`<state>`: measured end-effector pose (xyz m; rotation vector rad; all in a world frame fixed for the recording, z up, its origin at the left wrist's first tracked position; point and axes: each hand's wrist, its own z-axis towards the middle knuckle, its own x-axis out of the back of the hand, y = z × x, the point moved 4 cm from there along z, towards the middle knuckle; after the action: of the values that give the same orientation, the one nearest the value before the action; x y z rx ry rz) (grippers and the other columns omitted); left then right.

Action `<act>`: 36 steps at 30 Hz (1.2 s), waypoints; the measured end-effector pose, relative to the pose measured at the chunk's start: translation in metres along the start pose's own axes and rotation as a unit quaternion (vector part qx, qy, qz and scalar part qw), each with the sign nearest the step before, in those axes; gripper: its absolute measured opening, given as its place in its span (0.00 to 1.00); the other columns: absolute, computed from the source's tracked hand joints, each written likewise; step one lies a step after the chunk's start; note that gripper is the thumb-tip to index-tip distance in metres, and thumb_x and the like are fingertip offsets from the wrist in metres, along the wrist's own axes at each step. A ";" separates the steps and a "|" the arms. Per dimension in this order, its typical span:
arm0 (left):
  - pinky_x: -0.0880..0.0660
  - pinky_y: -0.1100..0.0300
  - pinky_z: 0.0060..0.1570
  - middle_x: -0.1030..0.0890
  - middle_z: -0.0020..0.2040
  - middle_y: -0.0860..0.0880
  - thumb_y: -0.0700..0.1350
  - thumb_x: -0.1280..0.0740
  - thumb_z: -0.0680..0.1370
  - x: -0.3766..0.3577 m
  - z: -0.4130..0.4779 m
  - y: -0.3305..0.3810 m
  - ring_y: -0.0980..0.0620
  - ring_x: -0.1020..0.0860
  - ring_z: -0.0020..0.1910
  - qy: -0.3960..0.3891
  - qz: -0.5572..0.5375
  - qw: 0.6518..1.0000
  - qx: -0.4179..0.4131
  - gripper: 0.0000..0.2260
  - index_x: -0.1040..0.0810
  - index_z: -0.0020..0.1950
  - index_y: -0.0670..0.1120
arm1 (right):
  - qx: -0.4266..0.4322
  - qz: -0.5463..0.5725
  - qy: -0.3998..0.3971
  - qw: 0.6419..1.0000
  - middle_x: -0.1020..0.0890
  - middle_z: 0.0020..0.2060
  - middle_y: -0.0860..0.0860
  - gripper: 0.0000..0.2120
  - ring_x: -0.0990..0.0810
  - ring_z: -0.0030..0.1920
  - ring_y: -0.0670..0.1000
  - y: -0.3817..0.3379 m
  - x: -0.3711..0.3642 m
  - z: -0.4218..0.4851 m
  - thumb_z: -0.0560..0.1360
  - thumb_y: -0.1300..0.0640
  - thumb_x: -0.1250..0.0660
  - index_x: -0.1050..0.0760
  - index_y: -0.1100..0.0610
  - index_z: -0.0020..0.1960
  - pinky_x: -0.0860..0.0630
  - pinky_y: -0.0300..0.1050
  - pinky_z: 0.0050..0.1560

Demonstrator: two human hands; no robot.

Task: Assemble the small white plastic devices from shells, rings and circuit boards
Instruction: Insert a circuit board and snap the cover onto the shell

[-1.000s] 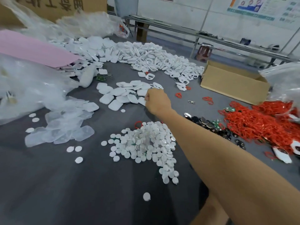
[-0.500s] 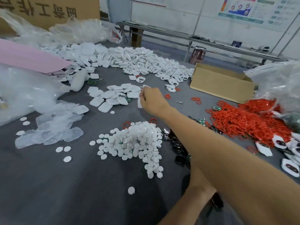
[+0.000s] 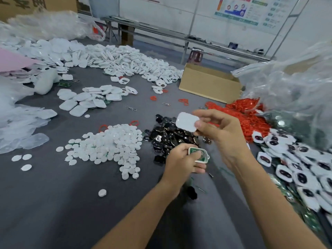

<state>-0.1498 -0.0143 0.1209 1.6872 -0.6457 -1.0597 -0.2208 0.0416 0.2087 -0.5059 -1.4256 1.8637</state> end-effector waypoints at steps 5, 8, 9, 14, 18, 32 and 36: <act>0.19 0.56 0.34 0.16 0.42 0.39 0.39 0.44 0.81 0.003 0.006 -0.003 0.46 0.17 0.33 0.013 -0.043 0.999 0.016 0.12 0.22 0.53 0.37 | -0.052 -0.012 0.104 0.993 0.17 0.35 0.49 0.12 0.22 0.35 0.44 0.032 0.049 -0.030 0.72 0.70 0.32 0.18 0.54 0.47 0.25 0.35 0.40; 0.19 0.57 0.33 0.15 0.39 0.42 0.41 0.45 0.81 0.004 0.005 -0.004 0.46 0.17 0.33 0.009 -0.060 0.998 0.017 0.14 0.20 0.47 0.40 | -0.094 0.010 0.097 0.991 0.17 0.36 0.50 0.10 0.24 0.34 0.45 0.048 0.050 -0.038 0.74 0.69 0.34 0.18 0.58 0.47 0.26 0.34 0.36; 0.19 0.57 0.32 0.15 0.39 0.42 0.41 0.45 0.82 0.004 0.005 -0.003 0.46 0.17 0.33 0.009 -0.060 0.998 0.016 0.15 0.19 0.46 0.41 | -0.104 0.012 0.088 0.991 0.17 0.36 0.51 0.09 0.25 0.34 0.46 0.050 0.047 -0.039 0.74 0.69 0.34 0.18 0.59 0.48 0.27 0.33 0.36; 0.19 0.58 0.33 0.15 0.39 0.42 0.42 0.45 0.83 0.004 0.008 -0.006 0.46 0.17 0.33 0.008 -0.049 0.999 -0.001 0.15 0.19 0.48 0.40 | -0.115 -0.021 0.078 0.990 0.18 0.34 0.51 0.08 0.25 0.31 0.41 0.054 0.038 -0.039 0.75 0.69 0.34 0.19 0.61 0.47 0.28 0.32 0.34; 0.18 0.57 0.34 0.16 0.37 0.44 0.40 0.44 0.83 0.002 0.009 -0.006 0.46 0.17 0.32 0.007 -0.041 0.999 -0.006 0.14 0.20 0.48 0.41 | -0.107 -0.065 0.086 0.988 0.19 0.33 0.51 0.09 0.26 0.29 0.38 0.056 0.037 -0.039 0.74 0.70 0.35 0.18 0.62 0.47 0.29 0.30 0.32; 0.20 0.59 0.36 0.17 0.43 0.42 0.28 0.34 0.76 0.006 0.008 -0.010 0.52 0.20 0.32 0.003 0.017 1.000 -0.025 0.12 0.22 0.57 0.38 | -0.148 0.132 0.210 0.957 0.20 0.41 0.52 0.08 0.27 0.37 0.46 0.067 0.072 -0.045 0.76 0.68 0.37 0.20 0.61 0.48 0.29 0.32 0.33; 0.22 0.60 0.34 0.18 0.44 0.42 0.28 0.34 0.75 0.006 0.008 -0.009 0.53 0.21 0.31 0.008 0.027 0.999 -0.029 0.12 0.22 0.58 0.37 | -0.152 0.141 0.205 0.957 0.19 0.39 0.51 0.08 0.28 0.35 0.46 0.071 0.070 -0.046 0.76 0.68 0.37 0.20 0.60 0.47 0.30 0.33 0.33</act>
<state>-0.1544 -0.0194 0.1095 1.6189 -0.6404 -1.0166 -0.2573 0.1149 0.1362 -1.2292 -1.4083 1.6206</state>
